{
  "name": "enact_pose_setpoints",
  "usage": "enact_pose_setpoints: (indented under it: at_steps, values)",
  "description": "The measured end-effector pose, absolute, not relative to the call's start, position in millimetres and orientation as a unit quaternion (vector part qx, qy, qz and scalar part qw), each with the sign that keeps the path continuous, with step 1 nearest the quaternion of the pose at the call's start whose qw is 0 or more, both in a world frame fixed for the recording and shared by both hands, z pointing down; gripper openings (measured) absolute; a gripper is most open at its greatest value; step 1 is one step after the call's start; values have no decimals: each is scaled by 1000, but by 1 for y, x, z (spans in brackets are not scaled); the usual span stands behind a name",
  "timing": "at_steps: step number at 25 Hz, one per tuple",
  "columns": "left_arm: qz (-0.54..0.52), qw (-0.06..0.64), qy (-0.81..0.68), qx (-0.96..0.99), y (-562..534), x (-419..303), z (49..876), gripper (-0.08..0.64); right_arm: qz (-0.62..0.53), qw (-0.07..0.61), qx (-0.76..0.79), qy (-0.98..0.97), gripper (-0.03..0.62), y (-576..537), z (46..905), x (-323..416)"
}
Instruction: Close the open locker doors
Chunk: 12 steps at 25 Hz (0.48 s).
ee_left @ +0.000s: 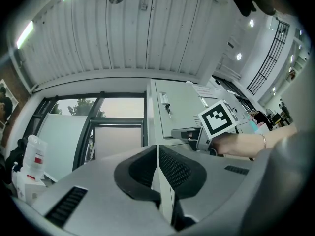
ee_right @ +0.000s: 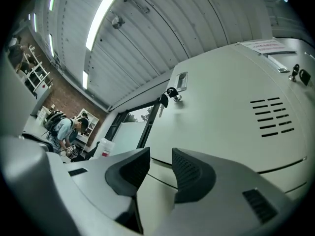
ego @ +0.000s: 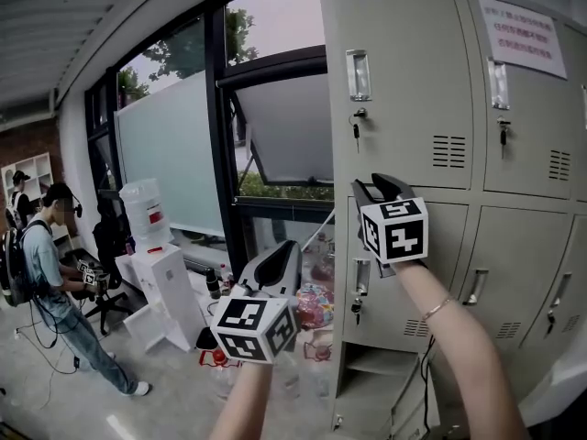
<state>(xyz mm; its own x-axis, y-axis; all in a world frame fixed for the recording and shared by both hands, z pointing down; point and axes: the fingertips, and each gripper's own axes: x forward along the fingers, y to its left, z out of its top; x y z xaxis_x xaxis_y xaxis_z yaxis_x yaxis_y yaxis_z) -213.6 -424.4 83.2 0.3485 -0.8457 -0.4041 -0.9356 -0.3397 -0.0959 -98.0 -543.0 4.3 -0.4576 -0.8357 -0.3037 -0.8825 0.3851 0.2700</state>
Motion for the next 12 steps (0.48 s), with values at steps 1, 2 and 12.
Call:
enact_pose_setpoints:
  at_steps: [1,2,12]
  values:
    - [143,158,551,-807,-426,-214,82,23,199,57,-521,828,128,-546,5,-98]
    - [144,158,550,-807,-427,-215,82,23,199,54,-523,827,127,-549,5,-98]
    - [148,157,543,-811,-434,-220,82,23,200,57,-524,826,123,-554,1,-101]
